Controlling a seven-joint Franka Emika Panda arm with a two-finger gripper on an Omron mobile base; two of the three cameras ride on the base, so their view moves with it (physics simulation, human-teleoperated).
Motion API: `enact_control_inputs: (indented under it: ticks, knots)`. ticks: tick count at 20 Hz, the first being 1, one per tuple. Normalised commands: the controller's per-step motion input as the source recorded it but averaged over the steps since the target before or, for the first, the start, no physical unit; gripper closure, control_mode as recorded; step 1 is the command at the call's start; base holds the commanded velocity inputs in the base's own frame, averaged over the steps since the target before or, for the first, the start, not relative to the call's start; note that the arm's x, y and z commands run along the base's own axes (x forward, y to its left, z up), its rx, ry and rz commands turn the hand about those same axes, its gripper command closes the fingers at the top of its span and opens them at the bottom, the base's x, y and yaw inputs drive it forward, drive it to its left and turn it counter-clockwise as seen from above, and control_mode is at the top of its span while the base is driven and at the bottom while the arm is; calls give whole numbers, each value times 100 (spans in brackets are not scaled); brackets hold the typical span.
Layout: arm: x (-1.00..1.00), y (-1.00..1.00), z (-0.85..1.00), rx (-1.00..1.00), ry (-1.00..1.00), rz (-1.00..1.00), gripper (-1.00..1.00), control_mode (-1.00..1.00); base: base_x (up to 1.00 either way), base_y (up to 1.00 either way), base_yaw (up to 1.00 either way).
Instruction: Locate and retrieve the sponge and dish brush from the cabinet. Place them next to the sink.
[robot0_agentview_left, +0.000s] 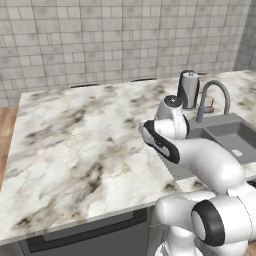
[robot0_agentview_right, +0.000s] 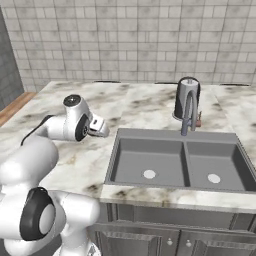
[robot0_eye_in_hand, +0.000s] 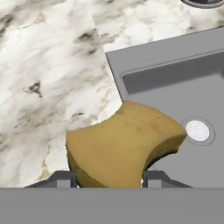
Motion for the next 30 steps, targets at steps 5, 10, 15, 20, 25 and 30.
enact_control_inputs:
  ticks: [5, 10, 15, 20, 25, 30]
  knots:
    - [45, 11, -37, 0, 12, -1, 100, -100, 0, 0, 0]
    - [59, 7, -31, 0, 14, 0, 100, -100, 0, 0, 0]
    - [65, 6, -34, 0, 4, 0, 100, -100, 0, 0, 0]
    - [57, 7, -36, -6, -1, 0, 100, -100, 0, 0, 0]
    - [43, 6, -44, -3, 0, 0, 100, -100, 0, 0, 0]
    - [20, 13, -34, 1, 0, 0, 100, -100, 0, 0, 0]
